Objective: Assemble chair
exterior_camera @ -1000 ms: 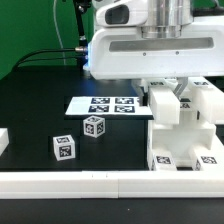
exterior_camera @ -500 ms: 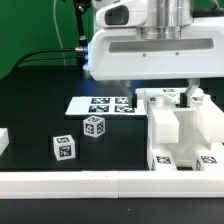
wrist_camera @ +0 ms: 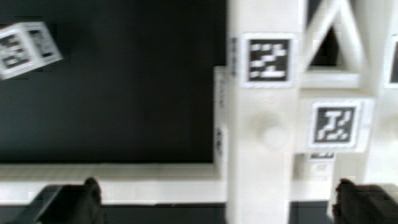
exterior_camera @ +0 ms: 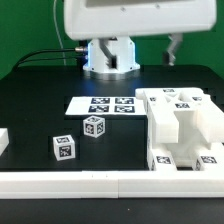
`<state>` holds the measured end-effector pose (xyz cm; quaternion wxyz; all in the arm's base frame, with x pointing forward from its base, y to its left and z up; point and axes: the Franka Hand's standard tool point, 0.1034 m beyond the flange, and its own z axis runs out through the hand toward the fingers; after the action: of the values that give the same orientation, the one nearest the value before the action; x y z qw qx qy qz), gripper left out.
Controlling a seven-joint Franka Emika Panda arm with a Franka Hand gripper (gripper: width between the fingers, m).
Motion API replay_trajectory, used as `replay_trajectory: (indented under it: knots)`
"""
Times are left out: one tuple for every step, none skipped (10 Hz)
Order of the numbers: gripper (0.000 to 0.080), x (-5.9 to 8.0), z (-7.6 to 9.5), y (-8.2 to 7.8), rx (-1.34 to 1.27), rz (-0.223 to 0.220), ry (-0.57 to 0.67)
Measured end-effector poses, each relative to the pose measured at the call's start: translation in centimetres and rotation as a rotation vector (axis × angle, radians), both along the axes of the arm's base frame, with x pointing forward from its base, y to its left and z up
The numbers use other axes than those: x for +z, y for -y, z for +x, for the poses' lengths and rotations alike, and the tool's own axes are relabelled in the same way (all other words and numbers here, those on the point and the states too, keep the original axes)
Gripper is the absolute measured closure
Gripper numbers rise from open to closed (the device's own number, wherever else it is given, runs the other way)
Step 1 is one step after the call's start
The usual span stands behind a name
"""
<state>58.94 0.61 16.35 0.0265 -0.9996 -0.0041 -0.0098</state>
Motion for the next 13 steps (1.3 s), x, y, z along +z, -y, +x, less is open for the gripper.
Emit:
replay_trajectory:
  knots:
    - [0.015, -0.2, -0.1, -0.2, -0.001, 0.0, -0.003]
    - [0.015, -0.2, -0.1, -0.2, 0.0, 0.0, -0.004]
    - [0.015, -0.4, -0.1, 0.0, 0.034, -0.002, -0.004]
    - [0.015, -0.9, -0.3, 1.1, 0.14, -0.002, -0.009]
    - [0.015, -1.3, -0.6, 2.3, 0.232, -0.001, -0.018]
    - [0.015, -1.4, -0.8, 3.4, 0.351, -0.001, -0.012]
    - [0.015, -1.6, -0.8, 3.8, 0.361, -0.002, -0.014]
    - [0.015, -1.6, -0.8, 3.5, 0.349, -0.002, -0.015]
    - [0.015, -1.6, -0.8, 3.6, 0.349, -0.002, -0.015]
    - [0.015, -1.6, -0.8, 3.6, 0.348, -0.002, -0.015]
    - [0.015, -1.8, -0.9, 3.8, 0.363, -0.005, -0.006]
    - [0.015, -3.1, -2.0, 4.9, 0.396, -0.021, 0.017]
    - [0.015, -4.3, -3.4, 6.0, 0.447, -0.019, 0.0]
